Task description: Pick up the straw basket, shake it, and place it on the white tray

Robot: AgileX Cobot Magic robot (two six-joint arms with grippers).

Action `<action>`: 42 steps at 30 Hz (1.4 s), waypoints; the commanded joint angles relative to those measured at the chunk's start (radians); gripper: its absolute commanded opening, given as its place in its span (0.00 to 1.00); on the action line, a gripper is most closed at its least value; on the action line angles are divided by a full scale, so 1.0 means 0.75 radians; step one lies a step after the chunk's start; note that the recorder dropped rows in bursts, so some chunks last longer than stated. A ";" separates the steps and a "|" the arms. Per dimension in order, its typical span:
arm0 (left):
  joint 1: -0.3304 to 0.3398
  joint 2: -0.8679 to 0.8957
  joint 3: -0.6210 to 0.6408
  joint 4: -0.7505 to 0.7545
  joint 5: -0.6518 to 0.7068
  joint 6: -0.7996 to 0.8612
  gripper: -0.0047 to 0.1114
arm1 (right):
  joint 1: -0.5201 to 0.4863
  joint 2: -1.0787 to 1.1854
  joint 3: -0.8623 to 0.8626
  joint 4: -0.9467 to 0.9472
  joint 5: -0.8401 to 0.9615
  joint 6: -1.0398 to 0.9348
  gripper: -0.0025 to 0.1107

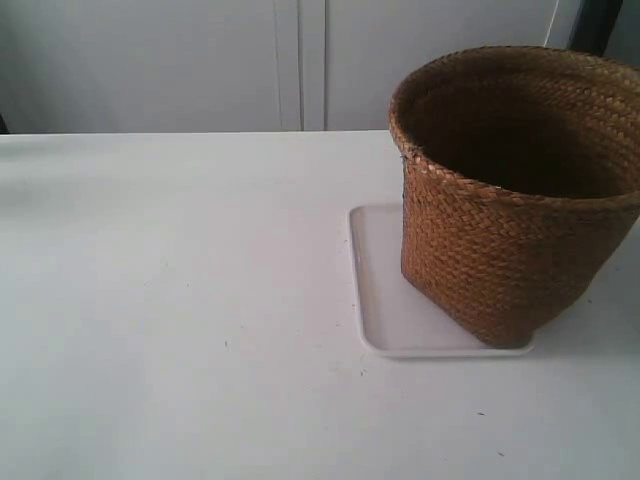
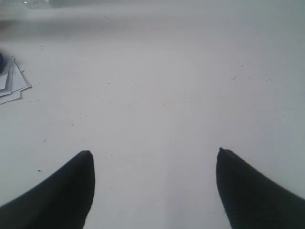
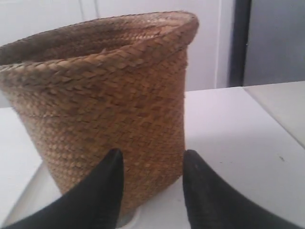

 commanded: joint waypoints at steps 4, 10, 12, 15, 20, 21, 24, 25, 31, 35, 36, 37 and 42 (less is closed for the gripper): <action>0.003 -0.006 0.004 0.002 0.000 -0.001 0.67 | -0.231 -0.004 0.002 -0.176 0.133 0.194 0.37; 0.003 -0.006 0.004 0.002 0.000 -0.001 0.67 | -0.231 -0.004 0.002 -0.460 0.224 0.358 0.37; 0.003 -0.006 0.004 0.002 0.000 -0.001 0.67 | -0.231 -0.004 0.002 -0.549 0.233 0.260 0.37; 0.003 -0.006 0.004 0.002 0.000 -0.001 0.67 | -0.231 -0.004 0.002 -0.547 0.252 0.316 0.37; 0.003 -0.006 0.004 0.002 0.000 -0.001 0.67 | -0.231 -0.004 0.002 -0.506 0.252 0.382 0.37; 0.003 -0.006 0.004 0.002 0.000 -0.001 0.67 | -0.231 -0.004 0.002 -0.506 0.252 0.382 0.37; 0.003 -0.006 0.004 0.002 0.000 -0.001 0.67 | -0.231 -0.004 0.002 -0.506 0.252 0.382 0.37; 0.003 -0.006 0.004 0.002 0.000 -0.001 0.67 | -0.231 -0.004 0.002 -0.506 0.252 0.382 0.37; 0.003 -0.006 0.004 0.002 0.000 -0.001 0.67 | -0.231 -0.004 0.002 -0.506 0.252 0.382 0.37; 0.003 -0.006 0.004 0.002 0.000 -0.001 0.67 | -0.231 -0.004 0.002 -0.506 0.252 0.382 0.37; 0.003 -0.006 0.004 0.002 0.000 -0.001 0.67 | -0.231 -0.004 0.002 -0.506 0.252 0.382 0.37; 0.003 -0.006 0.004 0.002 0.000 -0.001 0.67 | -0.231 -0.004 0.002 -0.506 0.252 0.382 0.37; 0.003 -0.006 0.004 0.002 0.000 -0.001 0.67 | -0.231 -0.004 0.002 -0.506 0.252 0.382 0.37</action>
